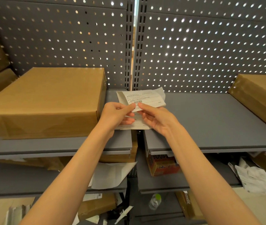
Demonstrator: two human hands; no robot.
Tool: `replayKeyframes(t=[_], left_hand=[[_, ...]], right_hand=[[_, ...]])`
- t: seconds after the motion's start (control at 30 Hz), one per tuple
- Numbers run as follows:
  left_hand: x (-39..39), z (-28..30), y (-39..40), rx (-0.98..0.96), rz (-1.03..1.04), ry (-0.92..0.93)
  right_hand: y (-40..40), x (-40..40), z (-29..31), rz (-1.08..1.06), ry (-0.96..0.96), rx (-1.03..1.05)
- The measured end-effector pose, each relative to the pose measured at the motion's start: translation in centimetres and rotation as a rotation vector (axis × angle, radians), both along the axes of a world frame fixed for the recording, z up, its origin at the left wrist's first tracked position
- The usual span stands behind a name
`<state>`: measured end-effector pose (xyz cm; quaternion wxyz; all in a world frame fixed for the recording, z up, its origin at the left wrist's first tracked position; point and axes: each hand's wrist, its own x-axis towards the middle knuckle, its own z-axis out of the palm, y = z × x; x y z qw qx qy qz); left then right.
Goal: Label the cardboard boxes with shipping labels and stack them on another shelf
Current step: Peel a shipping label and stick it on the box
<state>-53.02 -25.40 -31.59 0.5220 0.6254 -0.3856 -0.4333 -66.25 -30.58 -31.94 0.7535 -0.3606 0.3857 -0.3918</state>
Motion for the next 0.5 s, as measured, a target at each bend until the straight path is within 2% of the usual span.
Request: replayKeyframes(t=[0.5], left_hand=[[0.06, 0.04, 0.11, 0.027, 0.006, 0.038]], right_hand=[[-0.17, 0.04, -0.15, -0.074, -0.023, 0.064]])
